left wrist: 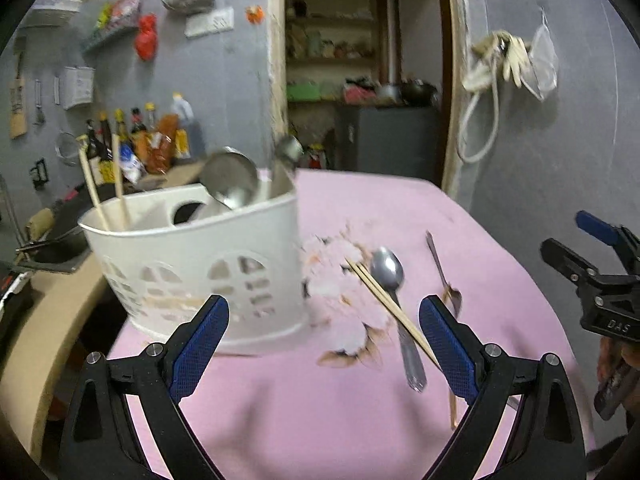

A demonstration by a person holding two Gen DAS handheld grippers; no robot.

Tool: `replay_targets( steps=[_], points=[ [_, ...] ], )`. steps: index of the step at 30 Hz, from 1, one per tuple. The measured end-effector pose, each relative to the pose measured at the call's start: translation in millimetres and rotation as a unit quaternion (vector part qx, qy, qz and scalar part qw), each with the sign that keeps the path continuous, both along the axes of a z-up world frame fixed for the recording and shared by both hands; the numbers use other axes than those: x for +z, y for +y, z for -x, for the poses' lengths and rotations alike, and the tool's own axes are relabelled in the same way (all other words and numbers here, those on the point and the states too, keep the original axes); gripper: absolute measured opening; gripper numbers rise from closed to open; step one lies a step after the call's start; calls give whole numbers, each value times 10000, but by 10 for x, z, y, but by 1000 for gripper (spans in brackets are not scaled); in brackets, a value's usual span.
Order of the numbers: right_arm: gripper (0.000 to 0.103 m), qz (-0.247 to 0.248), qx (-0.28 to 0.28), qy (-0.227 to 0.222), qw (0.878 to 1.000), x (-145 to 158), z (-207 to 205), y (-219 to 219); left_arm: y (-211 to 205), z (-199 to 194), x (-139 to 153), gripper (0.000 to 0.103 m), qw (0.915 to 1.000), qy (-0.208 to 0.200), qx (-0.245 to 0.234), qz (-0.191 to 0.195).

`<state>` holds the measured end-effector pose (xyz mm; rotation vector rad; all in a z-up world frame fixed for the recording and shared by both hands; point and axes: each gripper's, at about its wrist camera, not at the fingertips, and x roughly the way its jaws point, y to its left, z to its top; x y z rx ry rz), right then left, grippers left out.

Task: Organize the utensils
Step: 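Move both open tools back down toward the utensils on the table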

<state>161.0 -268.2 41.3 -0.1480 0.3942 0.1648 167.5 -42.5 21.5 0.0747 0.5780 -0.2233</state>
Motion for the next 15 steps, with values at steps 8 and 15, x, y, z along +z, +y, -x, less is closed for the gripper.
replay_targets(
  steps=[8, 15],
  points=[
    [86, -80, 244, 803, 9964, -197, -194, -45, -168, -179, -213, 83, 9953, 902, -339, -126],
    [62, -149, 412, 1336, 9901, -299, -445, -58, -290, -386, -440, 51, 9818, 1777, -663, -106]
  ],
)
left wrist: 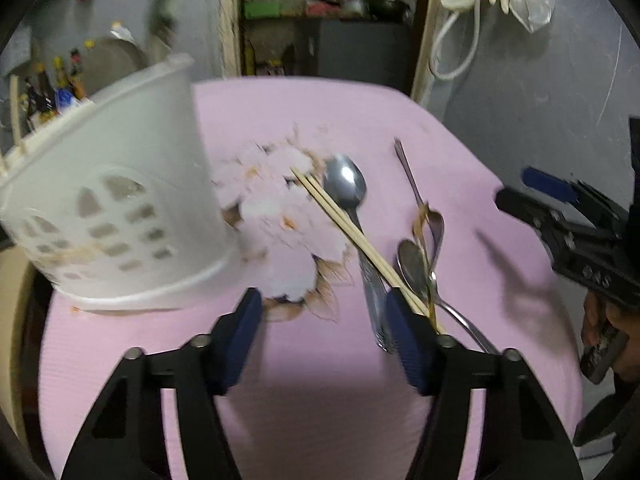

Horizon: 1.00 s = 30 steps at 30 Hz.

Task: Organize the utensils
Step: 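Move both open tools back down toward the utensils on the table, then grasp the ornate silver spoon handle with the left tool while the right tool approaches the fork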

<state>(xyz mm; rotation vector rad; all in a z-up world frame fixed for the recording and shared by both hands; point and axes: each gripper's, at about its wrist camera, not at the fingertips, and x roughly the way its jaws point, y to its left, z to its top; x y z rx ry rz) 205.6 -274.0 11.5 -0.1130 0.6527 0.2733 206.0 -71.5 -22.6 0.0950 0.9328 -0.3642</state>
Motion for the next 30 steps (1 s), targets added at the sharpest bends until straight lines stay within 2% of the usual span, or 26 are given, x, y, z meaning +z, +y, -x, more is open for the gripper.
replay_targets(
  steps=[2, 9, 12, 16, 19, 23, 24, 30],
  points=[
    [57, -79, 68, 189, 9998, -32, -84, -4, -25, -53, -58, 45, 9997, 241, -67, 68],
    [49, -229, 307, 702, 9968, -104, -383, 47, -180, -175, -108, 44, 9986, 447, -271, -30],
    [46, -287, 411, 940, 9943, -142, -519, 98, -239, -220, -118, 42, 9984, 453, -323, -111],
    [44, -399, 542, 1232, 9901, -183, -676, 187, -238, -268, -147, 34, 9984, 472, -294, -111],
    [39, -441, 522, 1473, 9867, -247, -782, 245, -257, -264, -155, 27, 9984, 446, -302, -145],
    [20, -359, 432, 1512, 9869, -260, -831, 274, -277, -267, -156, 12, 9983, 428, -345, -192],
    [13, -413, 450, 1518, 9865, -256, -821, 254, -279, -268, -165, 12, 9983, 423, -346, -211],
    [9, -547, 439, 1541, 9856, -238, -737, 106, -193, -275, -167, 11, 9984, 485, -239, -141]
  ],
)
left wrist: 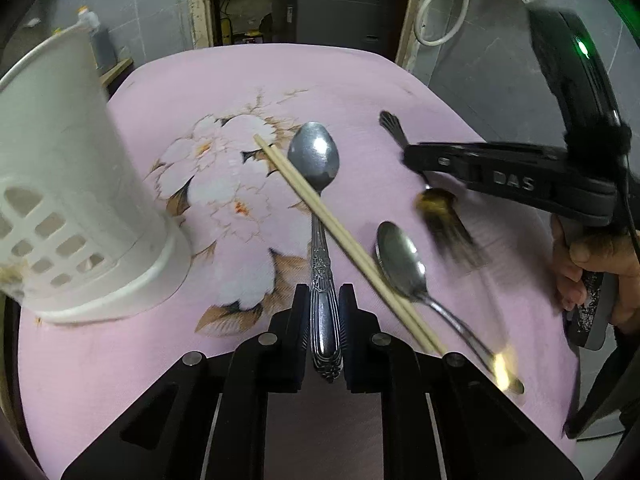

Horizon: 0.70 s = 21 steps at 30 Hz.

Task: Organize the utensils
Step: 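Grasp the ornate silver spoon handle with the left tool while the right tool approaches the fork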

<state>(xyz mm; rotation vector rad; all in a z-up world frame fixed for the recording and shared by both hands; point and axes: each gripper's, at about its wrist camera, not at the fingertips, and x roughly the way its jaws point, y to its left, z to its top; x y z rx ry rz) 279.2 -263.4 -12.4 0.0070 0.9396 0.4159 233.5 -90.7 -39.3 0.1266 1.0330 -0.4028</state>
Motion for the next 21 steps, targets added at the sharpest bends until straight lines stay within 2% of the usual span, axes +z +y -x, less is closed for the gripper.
replay_targets(
  steps=[2, 8, 13, 17, 18, 21],
  points=[
    [8, -83, -4, 5, 10000, 7, 51, -60, 69, 37, 19, 11, 10000, 21, 46, 18],
    [5, 73, 41, -112, 9999, 1, 235, -146, 319, 354, 84, 11, 9999, -30, 87, 43],
    [7, -523, -187, 67, 9984, -1, 214, -283, 471, 635, 144, 11, 9998, -102, 161, 80],
    [15, -628, -343, 118, 9974, 4, 126, -224, 587, 799, 171, 11, 9994, -140, 284, 115],
    [20, -599, -352, 122, 9975, 6, 99, -188, 580, 883, 173, 11, 9993, -140, 313, 123],
    [22, -416, -325, 152, 9985, -7, -14, -60, 665, 1006, 198, 11, 9992, -101, 348, 152]
  ],
)
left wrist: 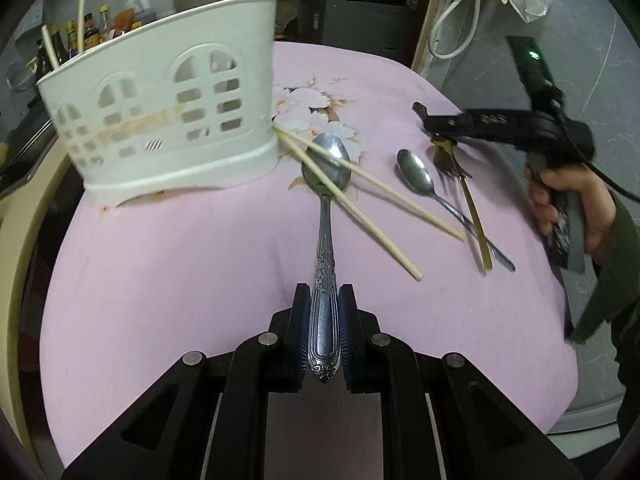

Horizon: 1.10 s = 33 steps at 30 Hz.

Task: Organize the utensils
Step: 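Grasp the ornate silver spoon handle with the left tool while the right tool approaches the fork, then lift the silver spoon with the left tool while the right tool grasps the silver fork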

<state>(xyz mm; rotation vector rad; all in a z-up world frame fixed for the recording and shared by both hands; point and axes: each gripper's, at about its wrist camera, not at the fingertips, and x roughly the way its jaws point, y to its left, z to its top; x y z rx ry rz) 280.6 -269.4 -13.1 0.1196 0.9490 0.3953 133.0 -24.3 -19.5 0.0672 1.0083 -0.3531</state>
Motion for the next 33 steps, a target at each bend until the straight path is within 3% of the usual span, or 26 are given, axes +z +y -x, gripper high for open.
replay_targets(
  steps=[6, 15, 21, 26, 33],
  points=[
    [10, 263, 431, -40, 9987, -25, -96, 220, 14, 70, 62, 11, 9998, 147, -98, 79],
    [8, 638, 1283, -204, 9895, -19, 343, 299, 219, 291, 131, 11, 9993, 325, 171, 71],
    [10, 726, 1251, -247, 9892, -12, 416, 283, 343, 340, 161, 12, 9990, 256, 309, 187],
    [14, 766, 1124, -242, 9904, -25, 326, 401, 237, 275, 182, 17, 9996, 1, 188, -225],
    [20, 500, 1080, -201, 9927, -66, 265, 416, -10, -25, 164, 25, 9990, -183, -163, -362]
  ],
)
